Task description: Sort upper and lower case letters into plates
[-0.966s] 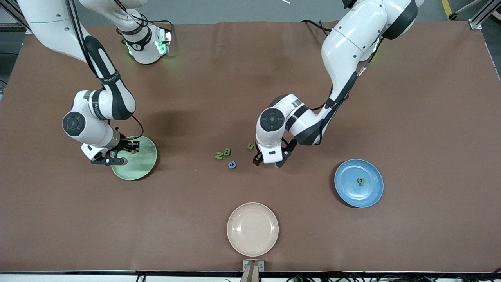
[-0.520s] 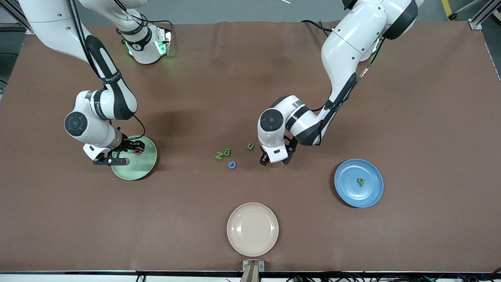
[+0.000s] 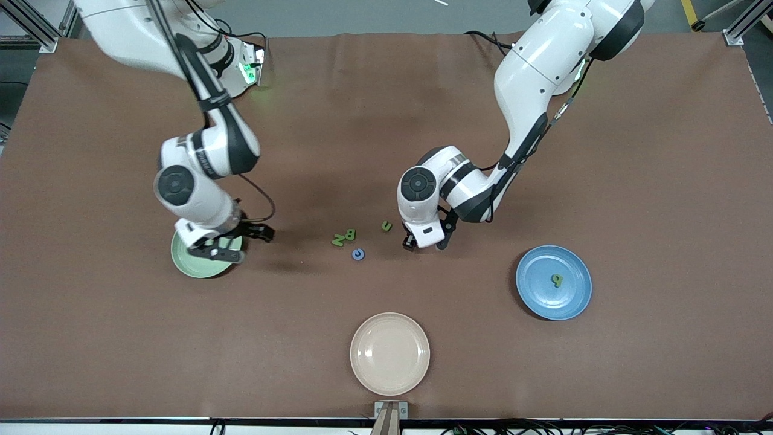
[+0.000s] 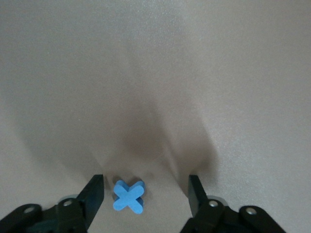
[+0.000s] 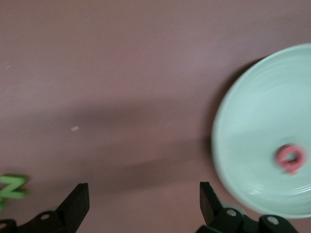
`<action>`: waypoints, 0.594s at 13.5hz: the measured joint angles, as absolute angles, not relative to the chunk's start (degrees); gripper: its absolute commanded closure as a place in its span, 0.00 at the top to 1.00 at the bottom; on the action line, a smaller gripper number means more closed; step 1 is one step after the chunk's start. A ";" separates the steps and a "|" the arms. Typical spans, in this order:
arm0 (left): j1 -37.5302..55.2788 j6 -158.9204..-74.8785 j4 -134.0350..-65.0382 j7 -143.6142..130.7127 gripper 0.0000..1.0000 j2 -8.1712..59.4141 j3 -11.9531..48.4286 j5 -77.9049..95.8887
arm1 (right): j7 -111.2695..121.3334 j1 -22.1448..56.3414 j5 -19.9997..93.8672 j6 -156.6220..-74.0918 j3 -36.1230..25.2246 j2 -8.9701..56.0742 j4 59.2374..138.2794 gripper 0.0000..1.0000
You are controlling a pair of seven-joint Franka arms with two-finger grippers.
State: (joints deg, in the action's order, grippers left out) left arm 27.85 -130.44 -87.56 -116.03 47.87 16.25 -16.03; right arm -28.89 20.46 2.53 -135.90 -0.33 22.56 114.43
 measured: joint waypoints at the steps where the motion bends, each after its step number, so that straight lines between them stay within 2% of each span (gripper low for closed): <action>1: 27.85 -130.68 -87.45 -116.03 0.04 47.83 16.27 -16.07 | -32.39 22.80 2.54 -136.15 -0.31 24.15 113.00 1.00; 2: 27.87 -130.79 -87.35 -115.89 0.00 47.74 16.31 -16.24 | -35.87 24.99 2.54 -136.58 -0.30 26.36 110.94 1.00; 6: 27.30 -130.77 -87.15 -110.03 0.00 47.26 16.25 -16.49 | -45.19 30.74 2.54 -137.52 -0.35 36.85 99.68 1.00; 8: 24.83 -129.93 -86.76 -103.51 0.00 45.37 16.02 -16.51 | -46.26 31.83 2.52 -140.69 -0.39 40.60 96.76 1.00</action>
State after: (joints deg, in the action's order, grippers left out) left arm 24.83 -129.93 -86.76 -103.51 45.37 16.02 -16.51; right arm -46.26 31.83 2.52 -140.69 -0.39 40.60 96.76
